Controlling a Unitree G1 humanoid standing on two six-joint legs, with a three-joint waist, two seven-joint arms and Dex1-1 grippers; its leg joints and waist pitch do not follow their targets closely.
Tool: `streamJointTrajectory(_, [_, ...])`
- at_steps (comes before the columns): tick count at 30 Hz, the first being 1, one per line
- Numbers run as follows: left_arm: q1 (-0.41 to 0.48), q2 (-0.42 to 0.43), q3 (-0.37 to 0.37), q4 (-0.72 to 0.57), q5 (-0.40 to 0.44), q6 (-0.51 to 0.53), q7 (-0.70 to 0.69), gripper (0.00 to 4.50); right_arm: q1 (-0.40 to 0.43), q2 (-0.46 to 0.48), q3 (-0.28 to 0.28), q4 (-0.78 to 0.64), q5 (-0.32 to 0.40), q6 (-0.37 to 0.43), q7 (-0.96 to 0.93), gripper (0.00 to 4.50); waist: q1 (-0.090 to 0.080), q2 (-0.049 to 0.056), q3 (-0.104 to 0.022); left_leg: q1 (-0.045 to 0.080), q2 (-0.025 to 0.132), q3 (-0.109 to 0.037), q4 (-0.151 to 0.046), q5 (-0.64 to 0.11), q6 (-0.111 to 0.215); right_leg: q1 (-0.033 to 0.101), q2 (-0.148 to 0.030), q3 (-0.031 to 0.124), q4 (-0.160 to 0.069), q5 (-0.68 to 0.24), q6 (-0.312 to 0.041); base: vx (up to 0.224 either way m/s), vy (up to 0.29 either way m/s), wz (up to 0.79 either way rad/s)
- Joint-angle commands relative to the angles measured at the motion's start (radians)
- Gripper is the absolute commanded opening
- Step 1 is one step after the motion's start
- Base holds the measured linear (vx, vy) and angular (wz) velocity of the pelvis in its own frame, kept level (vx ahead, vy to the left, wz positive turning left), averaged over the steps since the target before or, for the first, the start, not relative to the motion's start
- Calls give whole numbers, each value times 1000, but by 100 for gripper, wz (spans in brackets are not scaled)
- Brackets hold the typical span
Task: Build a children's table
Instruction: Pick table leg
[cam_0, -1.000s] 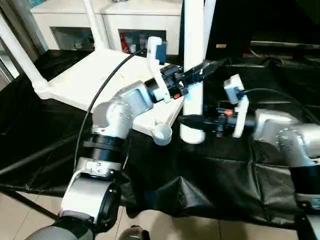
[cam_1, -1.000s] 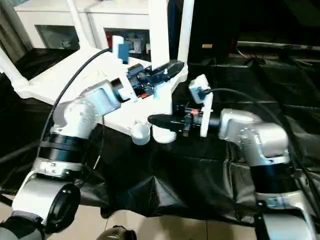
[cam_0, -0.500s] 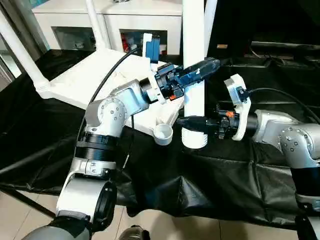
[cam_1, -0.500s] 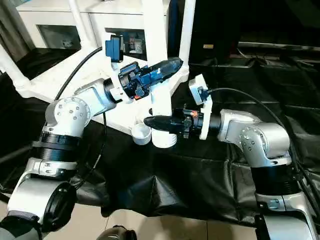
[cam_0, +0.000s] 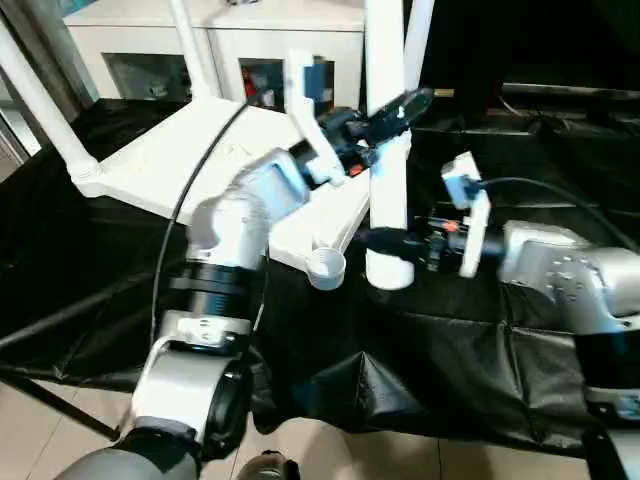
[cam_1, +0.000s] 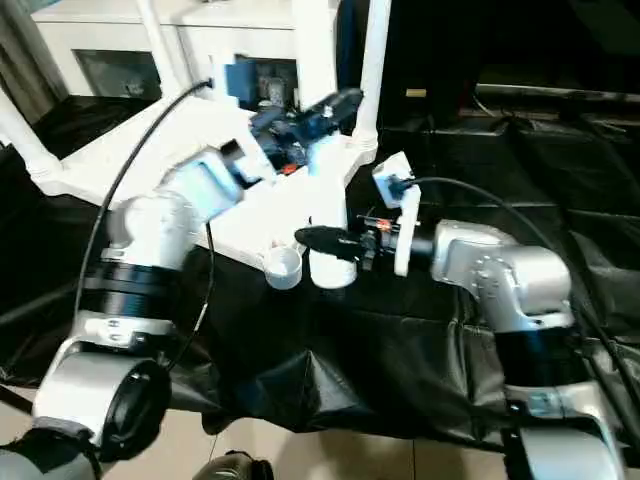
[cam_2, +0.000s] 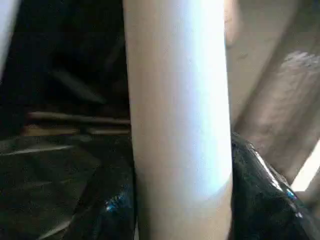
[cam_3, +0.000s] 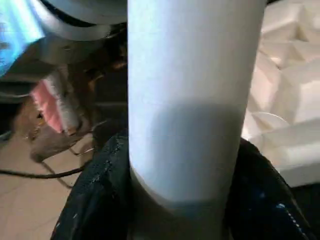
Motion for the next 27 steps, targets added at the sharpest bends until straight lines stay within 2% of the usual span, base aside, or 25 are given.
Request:
streamJointTrajectory(1, [-14,4,0,16,47,-16,57,192,-38,11,8,-32,2,-21,-4,198,-5,-34,-87,38,69,-40,-64,-93,35,45,-94,50,-89,-148,-197,0,0,0])
streamJointTrajectory(6, [-8,1,-9,5,46,-8,48,184,-37,15,33,-54,-22,-44,-4,198,-5,-34,-87,36,68,-40,-62,-81,47,44,-94,50,-86,-133,-200,0,0,0])
streamJointTrajectory(8, [-10,8,-18,4,44,-12,26,184,-35,15,33,-68,0,-25,17,198,-5,-34,-86,37,69,-39,-63,-89,48,44,-95,50,-88,-144,-200,0,0,0])
streamJointTrajectory(10, [-12,22,-36,4,45,-15,-14,184,-36,9,26,-65,13,-16,35,254,-4,-32,-86,38,69,-40,-63,-94,46,43,-95,50,-88,-156,-196,0,0,0])
streamJointTrajectory(12, [-13,34,-50,4,46,-16,-48,184,-37,-6,26,-63,21,-7,60,268,-5,-28,-86,38,70,-41,-64,-97,43,43,-94,50,-88,-153,-197,0,0,0])
streamJointTrajectory(13, [-13,39,-55,5,44,-15,-64,184,-37,-15,29,-63,21,-4,72,268,-4,-30,-86,37,70,-41,-65,-100,44,44,-94,51,-88,-151,-192,0,0,0])
streamJointTrajectory(14, [-14,41,-57,5,42,-12,-72,184,-38,-21,31,-62,21,-2,78,294,-4,-31,-86,38,70,-41,-64,-98,45,44,-93,51,-87,-148,-192,0,0,0])
streamJointTrajectory(15, [-14,45,-60,3,38,-8,-90,184,-40,-29,30,-59,28,9,88,294,-4,-29,-86,38,71,-41,-65,-97,43,43,-94,50,-87,-145,-196,0,0,0])
streamJointTrajectory(16, [-15,50,-66,2,36,-4,-109,184,-43,-41,28,-53,35,21,104,313,-3,-29,-86,39,70,-40,-64,-96,43,44,-94,50,-86,-141,-201,0,0,0])
streamJointTrajectory(27, [-15,56,-75,-23,-4,28,-187,184,-57,-73,45,-18,28,50,149,315,-3,-33,-87,38,70,-39,-61,-90,50,44,-95,49,-84,-137,-216,0,0,0])
